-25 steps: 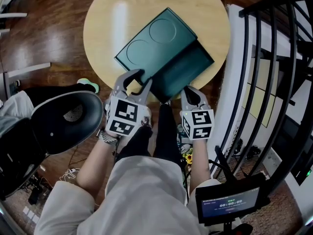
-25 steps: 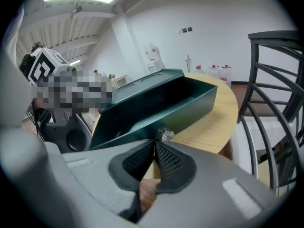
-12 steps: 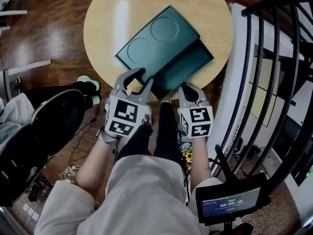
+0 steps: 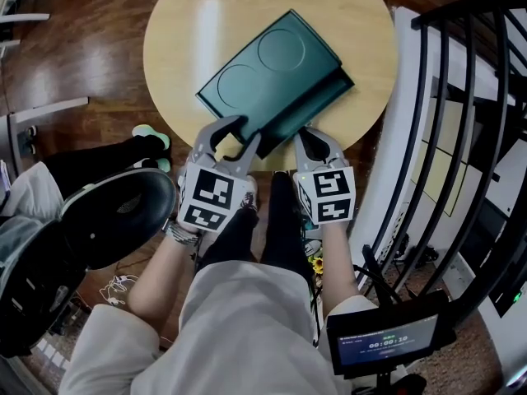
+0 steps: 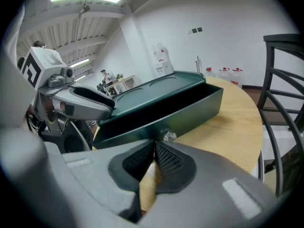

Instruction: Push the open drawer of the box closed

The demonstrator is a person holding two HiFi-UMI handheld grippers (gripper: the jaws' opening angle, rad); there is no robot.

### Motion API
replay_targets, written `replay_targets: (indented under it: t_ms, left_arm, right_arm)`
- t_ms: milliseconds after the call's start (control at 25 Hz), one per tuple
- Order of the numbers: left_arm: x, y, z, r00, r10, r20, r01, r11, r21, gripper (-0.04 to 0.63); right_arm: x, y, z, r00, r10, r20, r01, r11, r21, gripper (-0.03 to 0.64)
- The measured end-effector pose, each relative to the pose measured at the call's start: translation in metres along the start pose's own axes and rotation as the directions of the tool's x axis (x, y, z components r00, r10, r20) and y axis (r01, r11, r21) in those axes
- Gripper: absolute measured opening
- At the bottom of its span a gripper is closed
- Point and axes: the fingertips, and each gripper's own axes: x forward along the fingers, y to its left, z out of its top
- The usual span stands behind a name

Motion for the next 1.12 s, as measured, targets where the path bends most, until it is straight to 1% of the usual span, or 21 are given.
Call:
replay_targets:
  t_ms: [360,1120]
  left_arm:
    - [-0.001,0.0,0.0,1.0,0.001,0.009,-0.001,1.0,0.002,0.155]
    - [-0.002,-0.001,0.0,1.0,-0.013,0.015,0.013,1.0,0.012,0.153]
  right_arm:
    - [0.009,0.005,0.008,1.0,0.017,-0.004,-0.017,1.0,-0.02,0.005]
    - [0.028,0.014,0.026,1.0,0.028,0.014,-0.027,0.999,-0.032,0.005]
